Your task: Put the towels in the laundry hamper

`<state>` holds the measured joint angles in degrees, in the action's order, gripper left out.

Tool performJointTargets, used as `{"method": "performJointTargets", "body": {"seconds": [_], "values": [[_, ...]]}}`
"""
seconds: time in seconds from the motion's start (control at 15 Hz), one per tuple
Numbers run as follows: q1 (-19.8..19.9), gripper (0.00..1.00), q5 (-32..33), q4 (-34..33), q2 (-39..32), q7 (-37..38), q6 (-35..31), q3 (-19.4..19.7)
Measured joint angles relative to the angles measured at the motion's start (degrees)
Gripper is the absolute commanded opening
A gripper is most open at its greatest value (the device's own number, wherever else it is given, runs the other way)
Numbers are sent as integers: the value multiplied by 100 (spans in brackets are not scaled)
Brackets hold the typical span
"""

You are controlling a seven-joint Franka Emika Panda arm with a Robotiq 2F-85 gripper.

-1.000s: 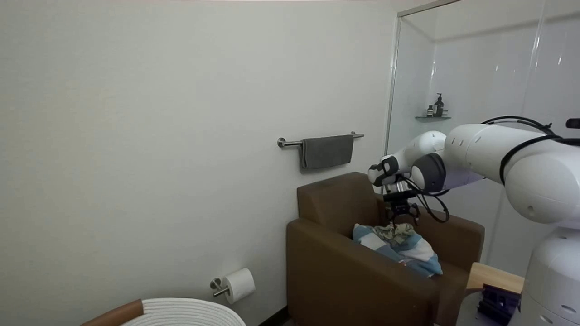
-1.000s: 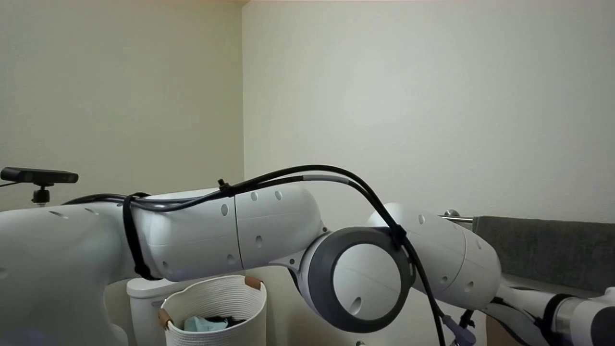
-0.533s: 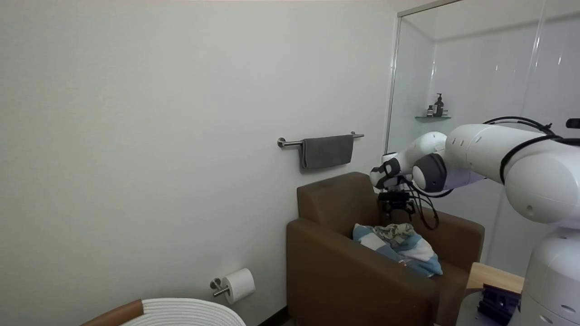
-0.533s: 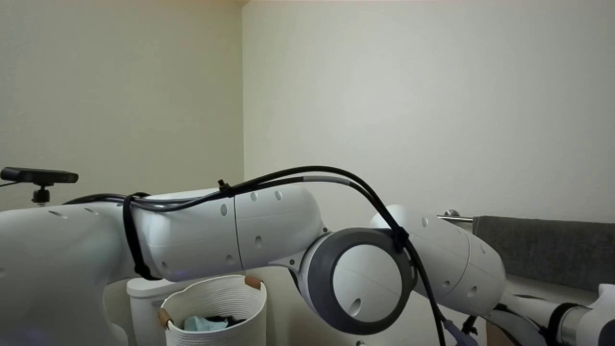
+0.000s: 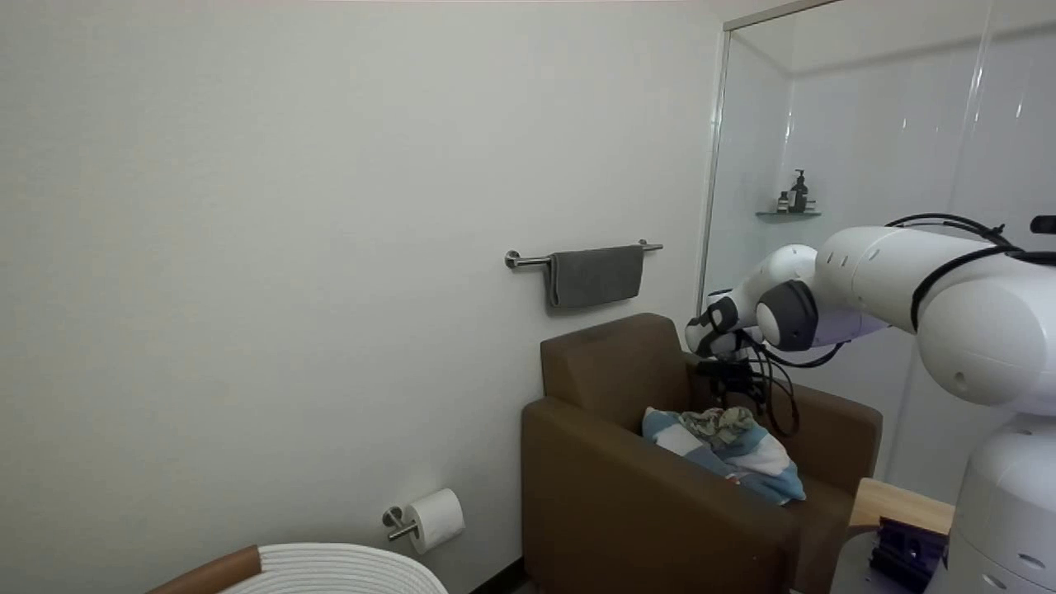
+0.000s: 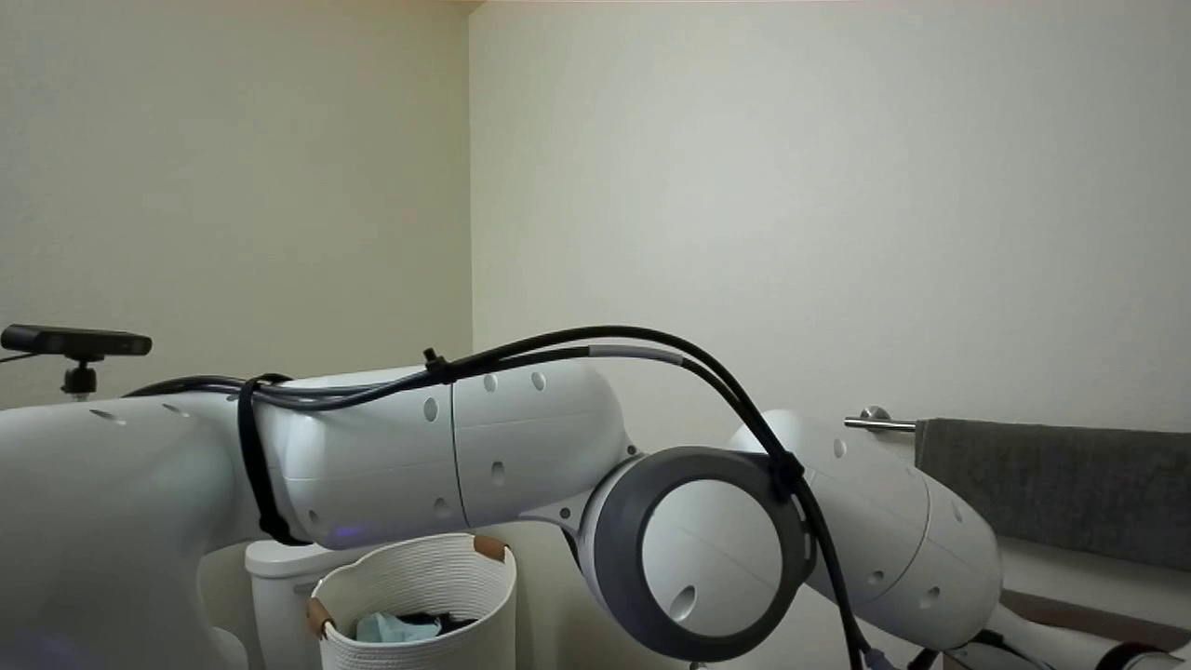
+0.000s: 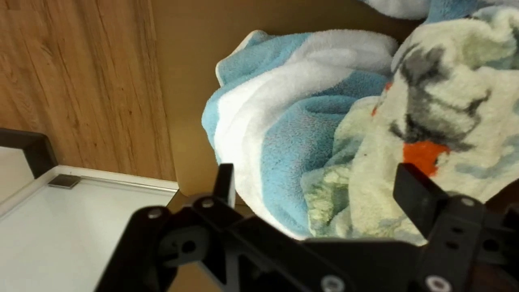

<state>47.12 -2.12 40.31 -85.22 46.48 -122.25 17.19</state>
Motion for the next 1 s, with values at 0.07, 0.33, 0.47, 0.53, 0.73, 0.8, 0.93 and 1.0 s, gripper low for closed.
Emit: {"method": "performJointTargets", "body": {"seconds": [0.07, 0.33, 0.47, 0.53, 0.73, 0.8, 0.93, 1.0], "values": [[13, 100, 0, 43, 0, 94, -37, 21], [66, 100, 15, 101, 0, 165, -134, 40], [69, 100, 19, 101, 0, 165, -137, 40], [67, 100, 19, 101, 0, 165, -118, 28], [42, 100, 4, 91, 0, 165, -79, -115], [25, 100, -8, 64, 0, 168, -80, -169], [-25, 100, -16, -17, 2, 245, -139, -210], [-53, 100, -15, -58, 4, 367, -225, -207]]}}
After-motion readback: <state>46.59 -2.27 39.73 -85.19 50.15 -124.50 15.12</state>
